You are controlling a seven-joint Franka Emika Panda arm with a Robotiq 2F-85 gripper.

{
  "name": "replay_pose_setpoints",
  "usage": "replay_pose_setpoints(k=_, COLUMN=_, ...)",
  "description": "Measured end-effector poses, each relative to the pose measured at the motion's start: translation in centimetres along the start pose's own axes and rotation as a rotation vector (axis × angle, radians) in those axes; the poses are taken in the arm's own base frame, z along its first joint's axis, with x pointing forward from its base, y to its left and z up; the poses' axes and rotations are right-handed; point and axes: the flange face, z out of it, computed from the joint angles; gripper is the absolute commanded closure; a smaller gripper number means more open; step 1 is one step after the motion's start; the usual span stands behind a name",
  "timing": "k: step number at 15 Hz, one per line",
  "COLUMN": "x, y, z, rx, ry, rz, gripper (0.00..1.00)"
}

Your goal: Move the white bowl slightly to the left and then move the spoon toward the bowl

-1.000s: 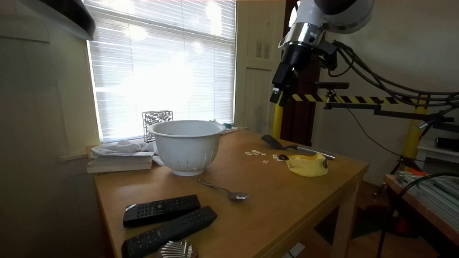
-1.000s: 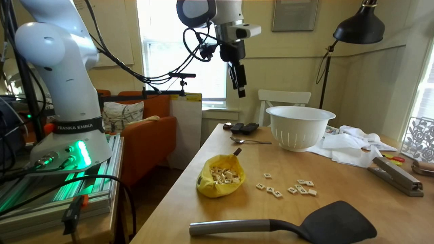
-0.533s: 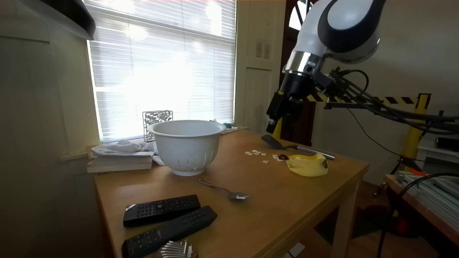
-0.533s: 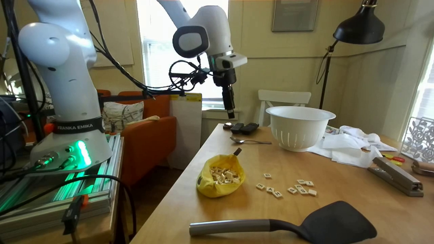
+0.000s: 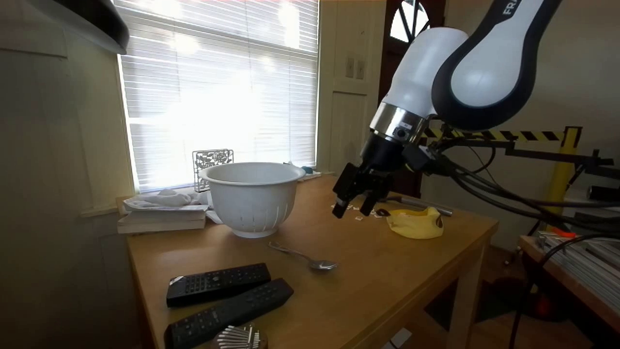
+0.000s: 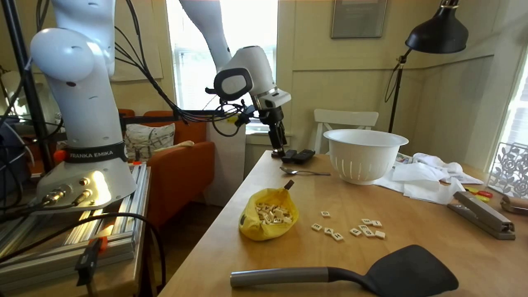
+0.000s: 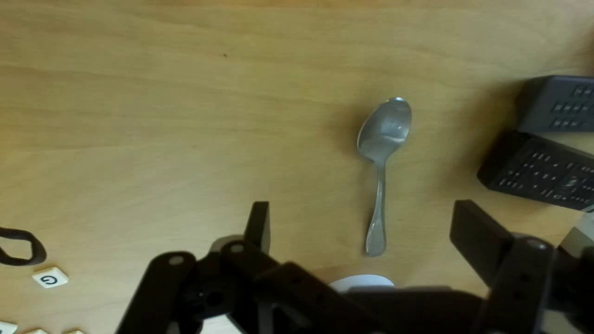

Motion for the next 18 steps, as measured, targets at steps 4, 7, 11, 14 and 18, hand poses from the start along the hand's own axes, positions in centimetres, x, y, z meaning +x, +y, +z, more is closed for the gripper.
replay_pose_setpoints(k=4, x=1.3, y=0.1, z=2.3, rx=-0.013, ry=0.029, rz=-0.001, gripper=0.0)
replay_pose_setpoints(k=7, x=1.3, y=0.0, z=2.3, rx=-0.012, ry=0.029, rz=-0.002, gripper=0.0)
replay_pose_setpoints(k=11, x=0.8, y=0.4, z=3.4, rx=-0.024, ry=0.035, rz=0.009, gripper=0.0)
replay_pose_setpoints(k=14, x=-0.6, y=0.1, z=5.9, rx=-0.032, ry=0.06, rz=0.005, gripper=0.0)
replay_pose_setpoints(k=18, x=-1.7, y=-1.8, z=8.5, rx=-0.017, ry=0.119, rz=-0.014, gripper=0.0)
